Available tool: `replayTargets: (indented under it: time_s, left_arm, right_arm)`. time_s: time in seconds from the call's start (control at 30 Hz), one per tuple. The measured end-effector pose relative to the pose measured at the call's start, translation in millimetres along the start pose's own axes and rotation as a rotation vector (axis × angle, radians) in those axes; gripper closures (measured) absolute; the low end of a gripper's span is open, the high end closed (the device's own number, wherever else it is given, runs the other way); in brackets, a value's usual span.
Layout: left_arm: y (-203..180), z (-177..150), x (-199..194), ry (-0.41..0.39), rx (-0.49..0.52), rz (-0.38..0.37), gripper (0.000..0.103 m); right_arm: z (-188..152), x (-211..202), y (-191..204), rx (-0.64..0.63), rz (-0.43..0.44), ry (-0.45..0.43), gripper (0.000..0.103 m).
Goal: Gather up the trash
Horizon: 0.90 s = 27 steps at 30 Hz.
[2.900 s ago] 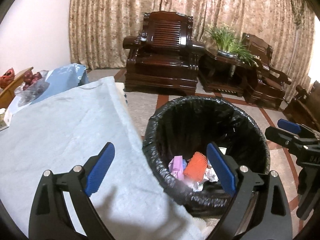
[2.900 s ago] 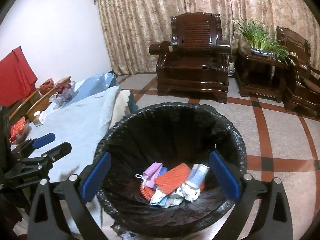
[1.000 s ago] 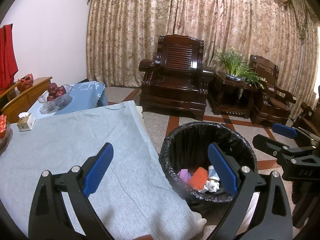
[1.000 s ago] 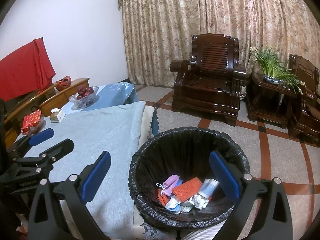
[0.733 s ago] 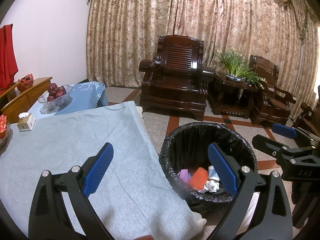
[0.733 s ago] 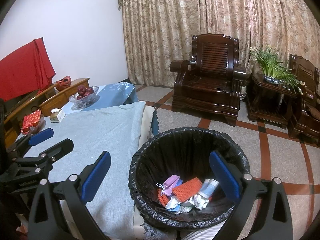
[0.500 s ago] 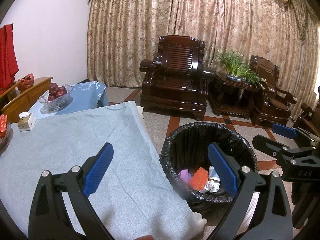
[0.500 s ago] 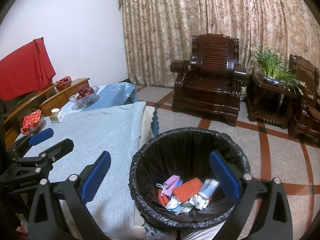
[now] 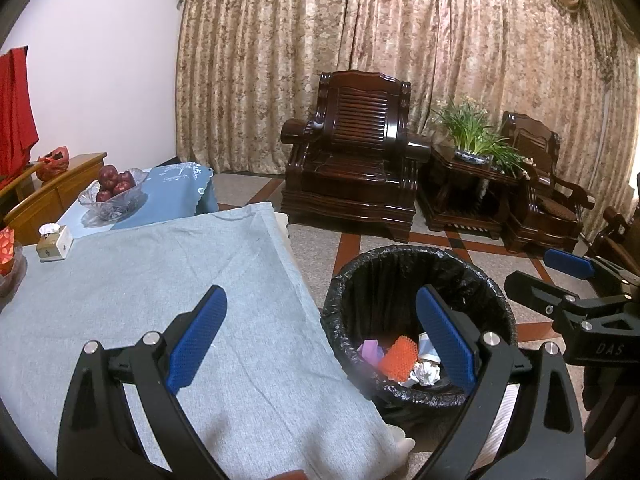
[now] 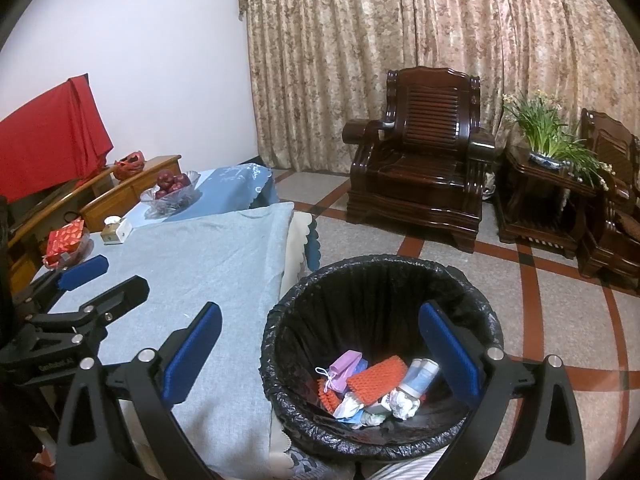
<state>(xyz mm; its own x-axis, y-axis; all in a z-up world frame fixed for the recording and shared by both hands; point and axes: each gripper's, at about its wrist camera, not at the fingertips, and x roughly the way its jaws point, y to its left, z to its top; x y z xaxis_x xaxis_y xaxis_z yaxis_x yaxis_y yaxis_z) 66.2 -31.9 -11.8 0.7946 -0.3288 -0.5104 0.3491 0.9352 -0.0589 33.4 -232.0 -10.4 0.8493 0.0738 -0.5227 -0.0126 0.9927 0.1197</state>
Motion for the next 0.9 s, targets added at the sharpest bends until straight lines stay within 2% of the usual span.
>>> replayTargets:
  time_s: [0.9]
  left_arm:
    - [0.2,-1.1,0.5,0.0,0.0,0.0,0.01]
  right_arm:
    - [0.1,0.8,3.2,0.001,0.0,0.004,0.006]
